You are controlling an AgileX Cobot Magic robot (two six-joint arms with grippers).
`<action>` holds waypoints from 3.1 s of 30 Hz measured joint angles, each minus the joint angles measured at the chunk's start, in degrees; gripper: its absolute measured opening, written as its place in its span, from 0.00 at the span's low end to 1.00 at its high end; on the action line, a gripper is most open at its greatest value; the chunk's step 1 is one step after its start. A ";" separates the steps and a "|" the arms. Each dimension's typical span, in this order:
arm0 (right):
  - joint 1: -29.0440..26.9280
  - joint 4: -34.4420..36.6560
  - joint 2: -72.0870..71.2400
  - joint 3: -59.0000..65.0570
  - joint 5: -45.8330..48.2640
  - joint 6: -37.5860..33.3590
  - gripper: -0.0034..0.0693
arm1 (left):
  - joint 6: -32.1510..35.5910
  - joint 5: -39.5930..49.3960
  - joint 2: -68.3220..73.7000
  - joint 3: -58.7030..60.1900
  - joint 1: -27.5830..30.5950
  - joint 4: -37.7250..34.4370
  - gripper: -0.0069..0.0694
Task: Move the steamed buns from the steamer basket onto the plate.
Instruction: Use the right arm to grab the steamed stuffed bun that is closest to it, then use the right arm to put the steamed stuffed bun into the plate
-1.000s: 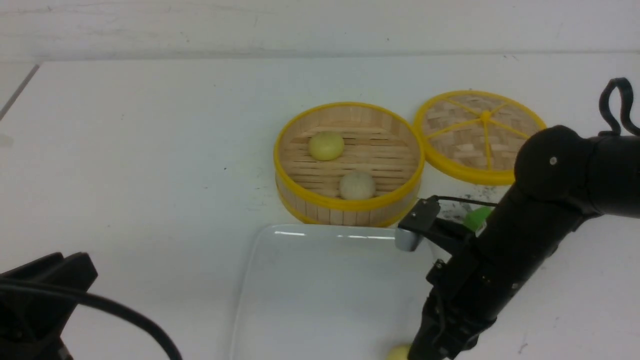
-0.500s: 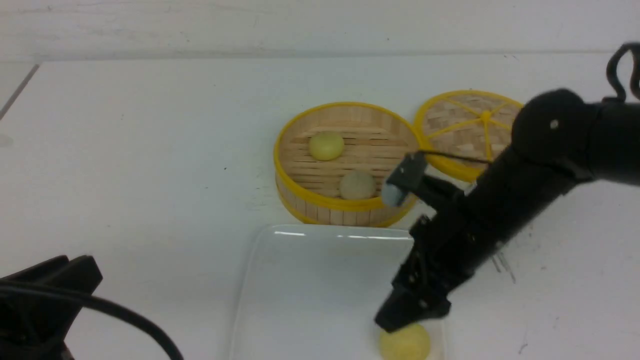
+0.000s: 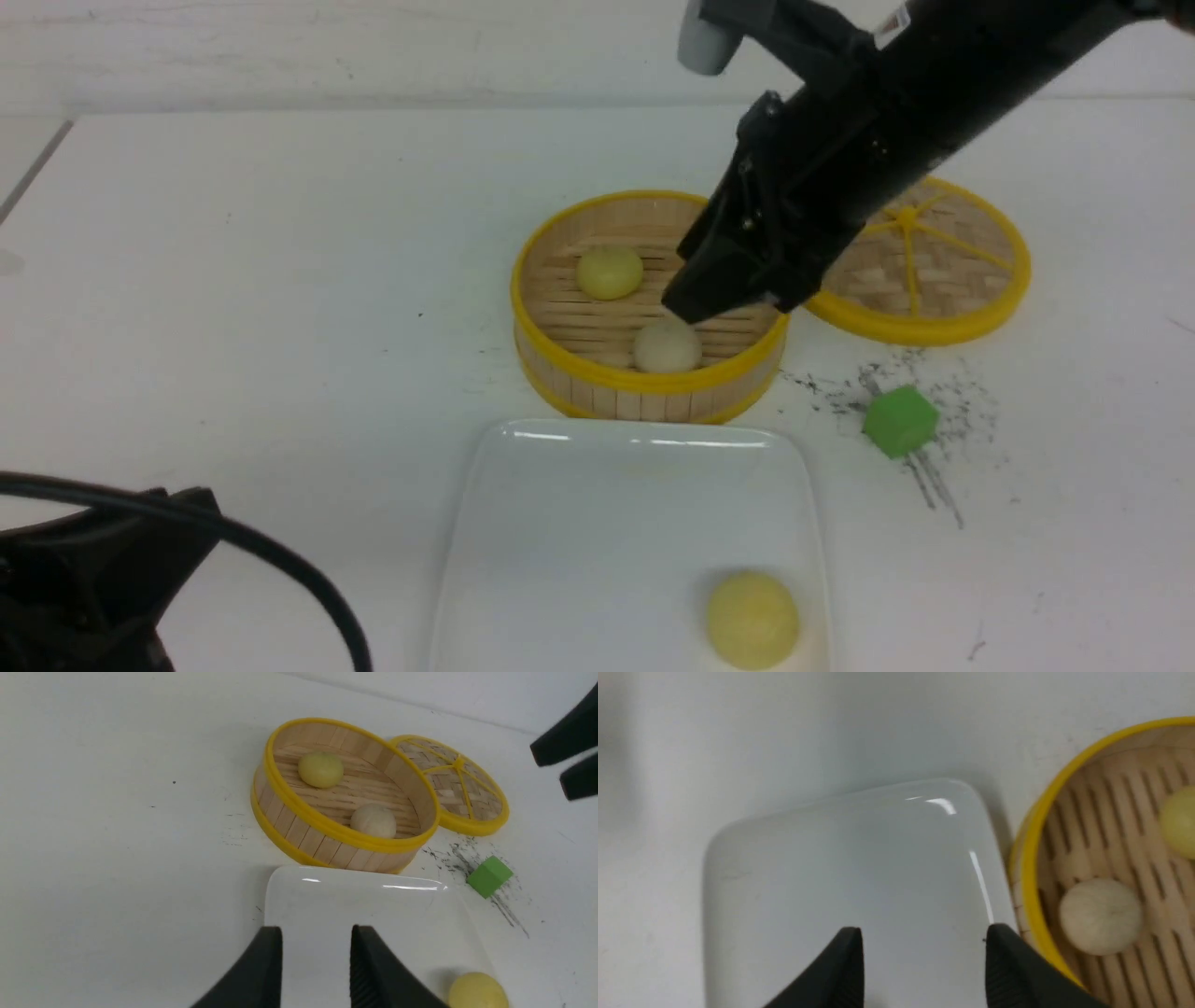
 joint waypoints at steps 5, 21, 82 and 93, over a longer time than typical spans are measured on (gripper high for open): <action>0.00 -4.35 3.94 -0.88 -4.84 5.95 0.58 | 3.09 0.00 0.00 0.00 0.00 -2.03 0.41; 0.00 -13.27 23.06 -14.23 -7.46 13.85 0.66 | 3.72 3.93 0.00 0.00 0.00 -2.44 0.41; 8.55 5.66 -4.14 28.47 -5.82 2.89 0.08 | 4.79 -0.01 0.05 0.00 0.00 -3.90 0.41; 8.55 10.78 -1.17 28.75 -6.00 -3.37 0.08 | 4.79 -0.01 0.05 0.00 0.00 -4.15 0.41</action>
